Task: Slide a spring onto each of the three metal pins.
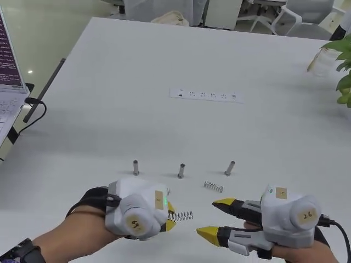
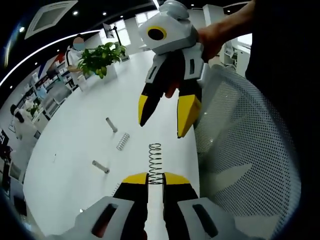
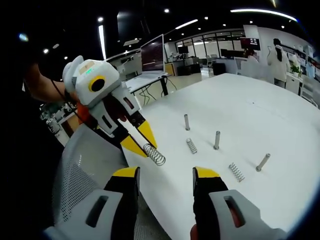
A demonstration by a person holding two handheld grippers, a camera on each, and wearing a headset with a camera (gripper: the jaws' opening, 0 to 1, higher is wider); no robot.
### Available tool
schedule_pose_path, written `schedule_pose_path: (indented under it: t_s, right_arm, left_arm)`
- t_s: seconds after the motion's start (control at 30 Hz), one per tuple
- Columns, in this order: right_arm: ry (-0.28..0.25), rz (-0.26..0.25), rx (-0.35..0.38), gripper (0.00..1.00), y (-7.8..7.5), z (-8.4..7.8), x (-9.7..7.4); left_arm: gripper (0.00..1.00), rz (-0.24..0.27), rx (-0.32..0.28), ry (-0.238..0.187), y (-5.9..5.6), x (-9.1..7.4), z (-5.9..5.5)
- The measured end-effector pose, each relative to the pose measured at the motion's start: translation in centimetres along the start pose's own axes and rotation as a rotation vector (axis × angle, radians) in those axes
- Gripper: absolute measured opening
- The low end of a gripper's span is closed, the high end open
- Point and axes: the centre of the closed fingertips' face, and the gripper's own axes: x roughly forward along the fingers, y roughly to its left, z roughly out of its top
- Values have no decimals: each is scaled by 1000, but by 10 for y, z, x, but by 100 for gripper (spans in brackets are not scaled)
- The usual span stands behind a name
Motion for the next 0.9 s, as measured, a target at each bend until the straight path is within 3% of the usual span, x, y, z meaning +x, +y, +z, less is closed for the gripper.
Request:
schedule_pose_path:
  t_s: [0.47,0.7,0.9]
  right_arm:
    - [-18,101,6,22,20,4,9]
    - [-29,129,37,16,23,5,8]
    - [-39,131,56,11,22,7,6]
  left_arm:
    - [2,-12,77,-15,-5,-4,17]
    - [2,-19,135,-7,-8,-4,20]
    - [2,-27,148,-3,-9,-3,21]
